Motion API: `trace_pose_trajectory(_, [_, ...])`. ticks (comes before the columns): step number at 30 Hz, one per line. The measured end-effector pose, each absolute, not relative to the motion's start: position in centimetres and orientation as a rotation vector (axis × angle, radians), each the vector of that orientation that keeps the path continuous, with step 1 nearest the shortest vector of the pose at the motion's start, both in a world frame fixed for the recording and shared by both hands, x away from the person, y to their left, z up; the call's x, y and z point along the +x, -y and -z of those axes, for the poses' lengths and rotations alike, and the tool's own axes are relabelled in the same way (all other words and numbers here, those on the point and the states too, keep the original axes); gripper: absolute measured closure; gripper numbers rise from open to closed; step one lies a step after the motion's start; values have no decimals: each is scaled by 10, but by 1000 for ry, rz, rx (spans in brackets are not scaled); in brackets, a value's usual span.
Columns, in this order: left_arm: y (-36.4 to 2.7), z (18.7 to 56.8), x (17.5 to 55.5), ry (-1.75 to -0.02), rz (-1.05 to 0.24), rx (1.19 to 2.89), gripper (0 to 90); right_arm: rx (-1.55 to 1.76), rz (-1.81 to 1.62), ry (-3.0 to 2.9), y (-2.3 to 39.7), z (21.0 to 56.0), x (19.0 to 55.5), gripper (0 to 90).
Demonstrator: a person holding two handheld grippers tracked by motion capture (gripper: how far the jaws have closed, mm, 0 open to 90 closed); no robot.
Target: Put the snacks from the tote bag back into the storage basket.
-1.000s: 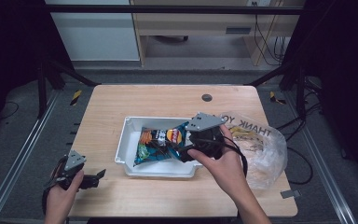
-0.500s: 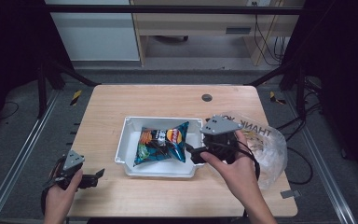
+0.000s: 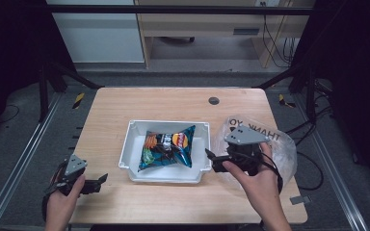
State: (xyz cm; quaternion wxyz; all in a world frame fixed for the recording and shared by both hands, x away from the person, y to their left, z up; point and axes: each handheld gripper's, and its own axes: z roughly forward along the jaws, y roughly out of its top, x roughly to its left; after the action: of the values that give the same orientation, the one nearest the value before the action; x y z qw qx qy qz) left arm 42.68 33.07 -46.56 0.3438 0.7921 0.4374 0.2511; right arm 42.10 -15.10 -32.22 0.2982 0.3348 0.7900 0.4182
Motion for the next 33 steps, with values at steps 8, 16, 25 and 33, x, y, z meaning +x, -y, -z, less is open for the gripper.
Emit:
trace_pose_trajectory(8, [-331,466,427,-1137,-653,2058,31,961,-1104,-2073,167,335,420,60])
trace_pose_trajectory(16, [-332,465,427,-1141,-653,2058,31,1016,-1083,-2056,179,346,419,60])
trace_pose_trajectory(25, [-332,465,427,-1139,-655,2056,31,1054,-1049,-2051,186,358,419,61])
trace_pose_trajectory(33, [-332,465,427,-1139,-655,2057,31,1092,-1015,-2058,195,370,419,61])
